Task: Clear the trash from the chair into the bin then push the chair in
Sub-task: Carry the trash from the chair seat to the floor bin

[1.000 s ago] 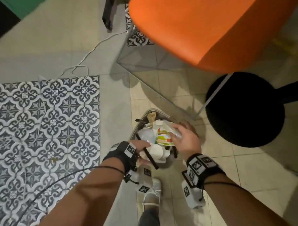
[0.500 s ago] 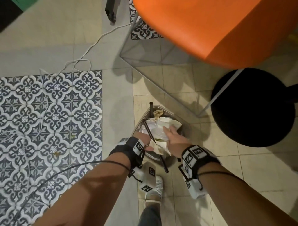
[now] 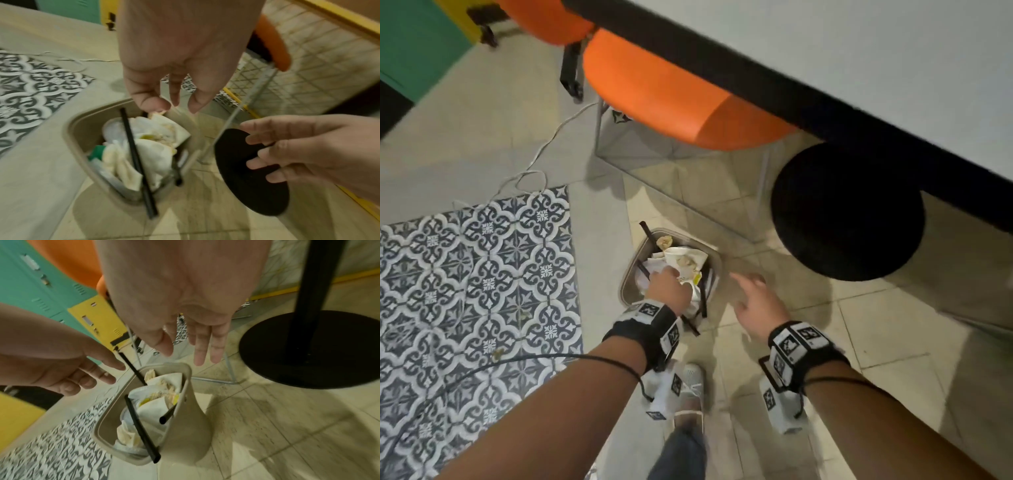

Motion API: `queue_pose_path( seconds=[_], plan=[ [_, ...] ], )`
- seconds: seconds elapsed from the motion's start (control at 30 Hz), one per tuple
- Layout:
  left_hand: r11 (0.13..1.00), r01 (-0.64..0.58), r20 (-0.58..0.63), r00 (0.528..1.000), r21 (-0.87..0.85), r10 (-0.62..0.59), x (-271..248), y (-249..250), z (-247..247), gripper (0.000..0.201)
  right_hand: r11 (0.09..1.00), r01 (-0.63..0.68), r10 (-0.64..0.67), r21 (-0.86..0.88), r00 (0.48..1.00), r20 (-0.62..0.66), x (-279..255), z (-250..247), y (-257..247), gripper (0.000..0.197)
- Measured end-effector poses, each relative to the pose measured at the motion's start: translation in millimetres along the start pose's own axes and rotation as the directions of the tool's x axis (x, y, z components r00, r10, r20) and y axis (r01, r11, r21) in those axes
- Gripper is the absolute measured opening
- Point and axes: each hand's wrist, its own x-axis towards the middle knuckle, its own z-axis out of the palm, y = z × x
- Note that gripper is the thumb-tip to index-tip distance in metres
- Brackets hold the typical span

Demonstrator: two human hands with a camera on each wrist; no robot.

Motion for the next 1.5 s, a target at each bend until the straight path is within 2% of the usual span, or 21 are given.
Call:
queue_pose_path(
  seconds=[0.07,0.2,0.3,0.37,0.47,0.53,0.63,0.77,0.8,0.83,0.9,0.97,1.03,1.07,1.13,1.2,1.23,1.33,1.37,1.43,1.5],
  plan=[
    [0.991,-0.134,0.021,0.991,-0.004,0.134,-38.6,30.0,20.0,0.029,0.996,-0.027,0.033,0.084,0.997,-0.069,-35.1,-16.0,27.9,0.056],
    [0.933,-0.359,0.066,0.932,0.018,0.357,-135.6,94.6,84.7,0.023,0.963,-0.032,0.099,0.267,0.966,-0.240,-118.1,-50.7,102.1,0.041],
    [0.882,-0.468,0.113,0.874,-0.063,0.472,-210.1,136.3,155.0,0.018,0.908,-0.023,0.202,0.418,0.899,-0.388,-194.3,-77.7,177.0,0.036],
    [0.834,-0.542,0.154,0.820,-0.101,0.551,-260.8,161.9,208.0,0.017,0.854,-0.025,0.307,0.519,0.830,-0.466,-252.3,-91.7,234.6,0.033],
    [0.780,-0.611,0.247,0.742,-0.133,0.623,-330.3,197.3,290.4,0.014,0.781,0.002,0.459,0.625,0.677,-0.576,-341.3,-106.8,319.9,0.027],
    [0.736,-0.661,0.319,0.672,-0.149,0.668,-371.1,218.0,344.4,0.012,0.723,-0.007,0.576,0.691,0.558,-0.598,-396.3,-107.4,370.7,0.019],
    [0.674,-0.724,0.415,0.573,-0.147,0.707,-426.6,244.6,409.9,0.011,0.619,0.019,0.734,0.785,0.342,-0.587,-460.8,-97.5,440.5,0.014],
    [0.636,-0.765,0.490,0.518,-0.101,0.701,-473.5,270.8,465.4,0.011,0.631,-0.095,0.776,0.770,0.073,-0.627,-512.6,-101.3,513.1,0.041],
    [0.579,-0.814,0.489,0.487,-0.047,0.724,-480.5,278.1,478.3,0.018,0.622,-0.128,0.781,0.773,0.025,-0.624,-523.4,-107.1,527.7,0.047],
    [0.481,-0.876,0.495,0.429,0.025,0.756,-486.6,286.6,490.3,0.028,0.605,-0.155,0.790,0.781,-0.007,-0.613,-532.5,-113.1,541.6,0.055],
    [0.195,-0.965,0.561,0.260,0.174,0.786,-494.7,307.0,512.3,0.050,0.533,-0.201,0.836,0.822,-0.021,-0.548,-544.2,-128.0,568.7,0.072],
    [-0.145,-0.944,0.673,0.100,0.297,0.733,-499.4,328.5,531.9,0.072,0.399,-0.239,0.913,0.885,0.012,-0.408,-547.3,-143.0,597.3,0.093],
    [-0.384,-0.866,0.771,0.003,0.321,0.637,-499.6,352.1,554.2,0.087,0.291,-0.304,0.957,0.907,0.075,-0.282,-547.1,-153.7,625.7,0.110],
    [-0.446,-0.835,0.801,-0.011,0.321,0.598,-497.0,360.5,559.8,0.093,0.281,-0.330,0.959,0.901,0.117,-0.257,-544.3,-156.4,634.4,0.116],
    [-0.516,-0.801,0.861,-0.001,0.304,0.509,-490.8,380.1,574.9,0.104,0.271,-0.341,0.960,0.900,0.167,-0.225,-538.8,-159.4,652.9,0.125],
    [-0.527,-0.801,0.891,0.016,0.283,0.453,-488.5,394.0,584.4,0.114,0.277,-0.308,0.956,0.910,0.181,-0.230,-532.6,-160.5,663.0,0.129],
    [-0.528,-0.804,0.893,0.009,0.273,0.450,-488.8,398.6,588.3,0.118,0.270,-0.279,0.957,0.922,0.180,-0.226,-530.3,-160.5,666.3,0.129],
    [-0.542,-0.799,0.862,-0.061,0.260,0.504,-492.1,406.3,598.6,0.123,0.240,-0.132,0.957,0.962,0.197,-0.212,-526.5,-159.8,673.8,0.112],
    [-0.537,-0.801,0.850,-0.071,0.264,0.523,-491.7,408.5,601.4,0.125,0.231,-0.090,0.956,0.969,0.209,-0.208,-526.7,-159.8,674.5,0.104],
    [-0.508,-0.820,0.844,-0.059,0.263,0.533,-489.4,414.4,605.6,0.130,0.198,-0.076,0.956,0.977,0.235,-0.175,-525.9,-156.8,677.4,0.095],
    [-0.493,-0.835,0.867,-0.041,0.244,0.497,-486.8,418.3,609.5,0.129,0.102,-0.048,0.958,0.994,0.275,-0.085,-522.3,-152.2,678.2,0.078]
  ],
)
